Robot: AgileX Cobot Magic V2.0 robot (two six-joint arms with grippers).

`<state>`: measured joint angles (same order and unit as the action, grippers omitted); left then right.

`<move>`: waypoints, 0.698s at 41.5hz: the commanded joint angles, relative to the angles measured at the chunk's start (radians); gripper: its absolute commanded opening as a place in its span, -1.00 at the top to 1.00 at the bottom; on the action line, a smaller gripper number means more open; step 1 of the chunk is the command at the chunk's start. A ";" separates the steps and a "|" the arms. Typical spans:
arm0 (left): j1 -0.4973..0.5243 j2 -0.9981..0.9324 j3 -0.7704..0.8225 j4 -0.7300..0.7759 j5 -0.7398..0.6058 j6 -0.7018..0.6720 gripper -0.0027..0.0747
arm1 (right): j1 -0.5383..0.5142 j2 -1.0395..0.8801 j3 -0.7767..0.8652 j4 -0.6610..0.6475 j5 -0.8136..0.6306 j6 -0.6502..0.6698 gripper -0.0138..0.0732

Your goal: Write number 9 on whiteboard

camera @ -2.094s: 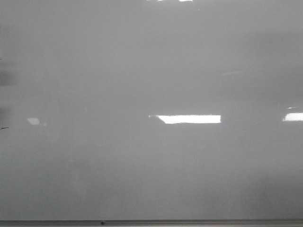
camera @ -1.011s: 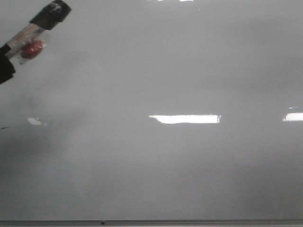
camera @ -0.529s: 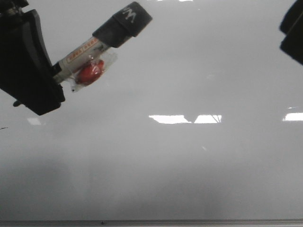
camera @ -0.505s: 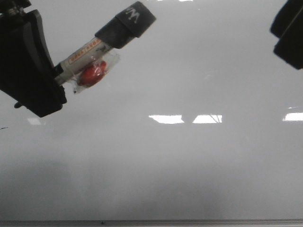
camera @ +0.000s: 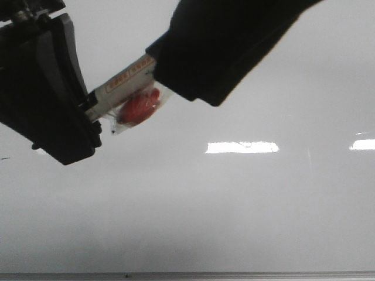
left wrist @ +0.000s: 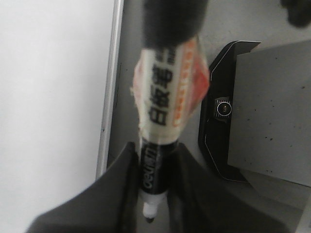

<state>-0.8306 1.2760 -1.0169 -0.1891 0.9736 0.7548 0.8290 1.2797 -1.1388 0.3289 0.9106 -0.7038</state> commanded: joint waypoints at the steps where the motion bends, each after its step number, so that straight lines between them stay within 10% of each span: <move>1: -0.008 -0.029 -0.032 -0.023 -0.039 -0.002 0.98 | 0.003 -0.016 -0.045 0.052 -0.045 -0.009 -0.45; 18: -0.008 -0.029 -0.032 -0.023 -0.046 -0.002 0.93 | 0.002 -0.009 -0.045 0.043 -0.007 -0.009 0.47; 29: -0.004 -0.041 -0.032 -0.011 -0.048 -0.002 0.04 | 0.002 -0.007 -0.043 0.037 0.003 -0.008 0.74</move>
<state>-0.8306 1.2740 -1.0169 -0.1872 0.9667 0.7570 0.8293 1.2941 -1.1489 0.3527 0.9311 -0.7059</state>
